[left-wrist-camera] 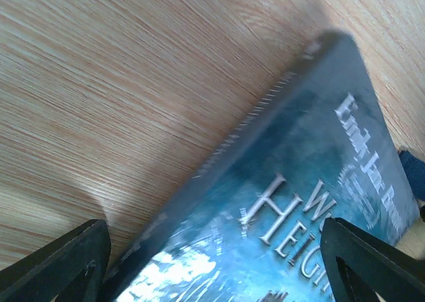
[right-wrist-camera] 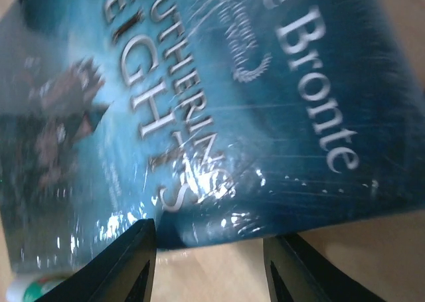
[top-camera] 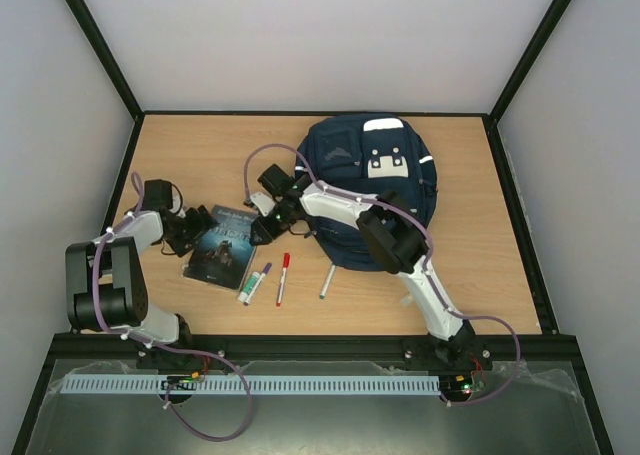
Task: Pack the student bag
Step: Move the book to the center of the board.
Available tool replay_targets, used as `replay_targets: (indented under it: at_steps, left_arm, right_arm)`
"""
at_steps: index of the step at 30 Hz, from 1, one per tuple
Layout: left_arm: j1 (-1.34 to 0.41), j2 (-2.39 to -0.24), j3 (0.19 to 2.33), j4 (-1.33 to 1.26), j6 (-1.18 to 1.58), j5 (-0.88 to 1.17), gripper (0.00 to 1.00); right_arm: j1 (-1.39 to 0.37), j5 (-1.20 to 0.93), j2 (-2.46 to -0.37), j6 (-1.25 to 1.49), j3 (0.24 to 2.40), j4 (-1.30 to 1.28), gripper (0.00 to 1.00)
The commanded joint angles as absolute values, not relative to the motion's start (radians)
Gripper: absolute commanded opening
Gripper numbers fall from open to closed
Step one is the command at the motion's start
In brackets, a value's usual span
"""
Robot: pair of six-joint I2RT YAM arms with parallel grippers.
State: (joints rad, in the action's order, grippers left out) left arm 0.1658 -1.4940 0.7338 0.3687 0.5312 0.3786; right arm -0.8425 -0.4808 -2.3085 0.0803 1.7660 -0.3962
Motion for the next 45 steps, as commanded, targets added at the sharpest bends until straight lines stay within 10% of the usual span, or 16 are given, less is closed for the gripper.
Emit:
replay_targets:
  at_steps: [1, 13, 27, 45]
  left_arm:
    - [0.161, -1.502, 0.7, 0.369, 0.53, 0.441, 0.89]
    - [0.147, -1.501, 0.676, 0.328, 0.571, 0.488, 0.87]
    - [0.149, -1.436, 0.618, 0.322, 0.601, 0.455, 0.9]
    - [0.149, -1.426, 0.544, 0.25, 0.618, 0.507, 0.87]
  right_arm:
    - [-0.799, -0.403, -2.424, 0.112, 1.928, -0.468, 0.44]
    - [-0.735, -0.389, -2.517, 0.083, 2.153, -0.53, 0.5]
    - [-0.724, -0.567, -2.239, 0.144, 1.811, -0.472, 0.56]
    - [-0.745, -0.512, -2.433, 0.188, 1.989, -0.514, 0.45]
